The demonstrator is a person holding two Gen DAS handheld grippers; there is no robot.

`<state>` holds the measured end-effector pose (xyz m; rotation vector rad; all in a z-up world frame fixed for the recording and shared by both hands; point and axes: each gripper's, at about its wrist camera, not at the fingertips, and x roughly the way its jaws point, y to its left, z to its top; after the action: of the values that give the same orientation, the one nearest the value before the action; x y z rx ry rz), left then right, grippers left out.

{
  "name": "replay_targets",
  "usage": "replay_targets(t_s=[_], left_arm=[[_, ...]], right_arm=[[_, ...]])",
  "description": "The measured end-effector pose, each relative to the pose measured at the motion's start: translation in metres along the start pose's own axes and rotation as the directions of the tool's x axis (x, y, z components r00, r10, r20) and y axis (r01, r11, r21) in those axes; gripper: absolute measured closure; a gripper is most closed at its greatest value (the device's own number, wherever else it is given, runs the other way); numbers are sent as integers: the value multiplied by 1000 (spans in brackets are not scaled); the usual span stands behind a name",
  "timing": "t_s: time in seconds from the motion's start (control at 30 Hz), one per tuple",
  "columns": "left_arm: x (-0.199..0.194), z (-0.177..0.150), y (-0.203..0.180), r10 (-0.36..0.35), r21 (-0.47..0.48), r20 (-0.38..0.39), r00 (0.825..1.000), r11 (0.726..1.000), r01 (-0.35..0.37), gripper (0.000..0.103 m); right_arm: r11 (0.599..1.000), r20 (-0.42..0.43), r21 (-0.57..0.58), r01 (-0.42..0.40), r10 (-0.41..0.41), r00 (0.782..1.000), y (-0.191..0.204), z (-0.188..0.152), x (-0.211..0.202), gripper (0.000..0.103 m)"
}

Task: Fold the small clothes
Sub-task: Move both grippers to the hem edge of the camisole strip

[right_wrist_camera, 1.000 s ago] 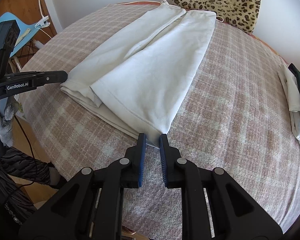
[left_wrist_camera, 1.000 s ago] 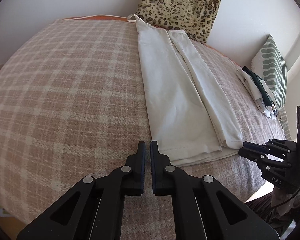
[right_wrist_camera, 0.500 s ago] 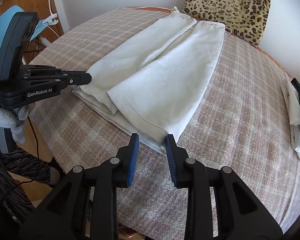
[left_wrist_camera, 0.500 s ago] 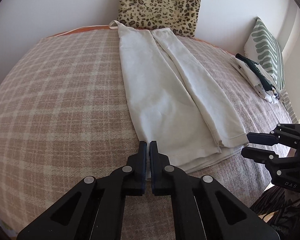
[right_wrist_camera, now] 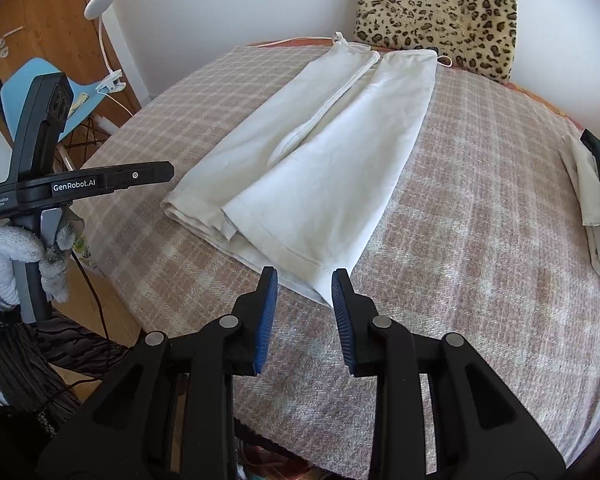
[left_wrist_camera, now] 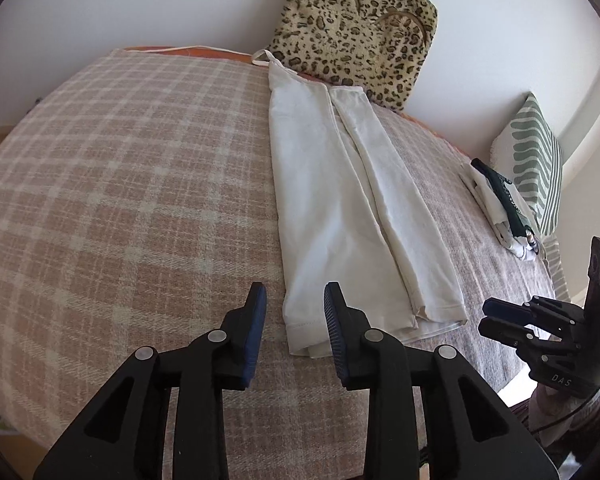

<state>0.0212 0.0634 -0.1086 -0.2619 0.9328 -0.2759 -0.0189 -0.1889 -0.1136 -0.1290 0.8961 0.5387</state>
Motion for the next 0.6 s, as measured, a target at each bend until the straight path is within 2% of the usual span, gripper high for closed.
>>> replay_targets(t_s=[0.1, 0.17, 0.23, 0.33, 0.4, 0.5, 0.6], left_arm=[[10, 5, -9, 29, 38, -2, 1000, 999, -29, 74], [23, 6, -15, 43, 67, -32, 999, 997, -40, 69], [37, 3, -20, 83, 108, -59, 995, 991, -76, 68], [37, 0, -21, 150, 196, -18, 988, 970, -144, 73], [32, -2, -12, 164, 192, -13, 986, 968, -159, 75], [24, -7, -1, 187, 165, -2, 982, 969, -184, 75], [13, -10, 7, 149, 92, -1, 989, 985, -148, 76]], right_arm=[[1000, -3, 7, 2, -2, 1000, 0, 9, 6, 73], [1000, -25, -13, -8, 8, 1000, 6, 14, 15, 73], [999, -44, -52, 16, -18, 999, 14, 16, 25, 73], [998, -90, -68, 11, -18, 996, 15, 14, 33, 73], [996, -127, -89, 20, -32, 991, 14, 8, 37, 73], [993, -131, -113, 23, -38, 991, 10, 0, 32, 73], [998, -98, -18, -68, 66, 993, -4, -4, 15, 73]])
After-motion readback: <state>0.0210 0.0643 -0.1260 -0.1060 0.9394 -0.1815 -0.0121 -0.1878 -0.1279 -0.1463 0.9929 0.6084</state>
